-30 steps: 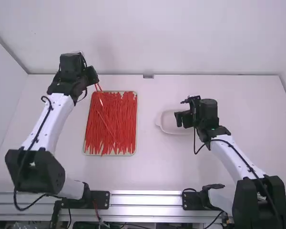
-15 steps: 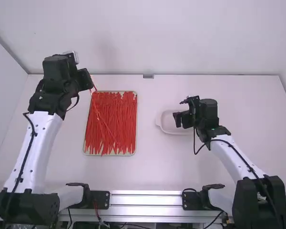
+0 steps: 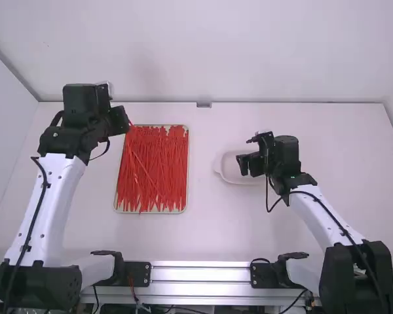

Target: Fasten the cable tie

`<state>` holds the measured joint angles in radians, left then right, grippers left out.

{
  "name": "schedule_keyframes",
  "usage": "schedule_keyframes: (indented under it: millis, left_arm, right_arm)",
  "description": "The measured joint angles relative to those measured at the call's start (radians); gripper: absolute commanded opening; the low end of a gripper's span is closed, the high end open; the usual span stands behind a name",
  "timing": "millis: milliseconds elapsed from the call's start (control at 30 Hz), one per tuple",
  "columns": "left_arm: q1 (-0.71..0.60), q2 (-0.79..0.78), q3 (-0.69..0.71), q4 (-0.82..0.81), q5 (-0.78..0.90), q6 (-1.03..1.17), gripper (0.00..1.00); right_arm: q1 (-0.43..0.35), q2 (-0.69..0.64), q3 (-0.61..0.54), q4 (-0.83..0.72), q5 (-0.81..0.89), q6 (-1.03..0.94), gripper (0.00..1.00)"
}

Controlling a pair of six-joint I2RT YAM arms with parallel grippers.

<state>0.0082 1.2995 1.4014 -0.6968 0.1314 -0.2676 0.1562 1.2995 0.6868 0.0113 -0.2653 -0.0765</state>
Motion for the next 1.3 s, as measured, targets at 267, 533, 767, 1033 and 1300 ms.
schedule_keyframes:
  millis: [267,533,767,1033,1300]
  left_arm:
    - [-0.001,-0.002,-0.009,-0.011,0.036,0.0,0.01]
    - [-0.001,-0.002,-0.051,0.047,0.052,0.0,0.01]
    - [-0.001,-0.002,-0.109,0.136,0.059,0.0,0.01]
    - [-0.001,-0.002,-0.123,0.269,0.1,0.0,0.01]
    - [-0.001,-0.052,-0.124,0.283,0.105,-0.001,0.01]
  right_arm:
    - [0.0,0.0,0.0,-0.001,-0.02,-0.002,0.98]
    - [0.0,0.0,0.0,-0.003,-0.021,-0.001,0.98]
    - [0.0,0.0,0.0,-0.002,-0.023,-0.002,0.98]
    - [0.0,0.0,0.0,0.024,-0.097,-0.002,0.98]
    - [0.0,0.0,0.0,0.075,-0.254,-0.002,0.98]
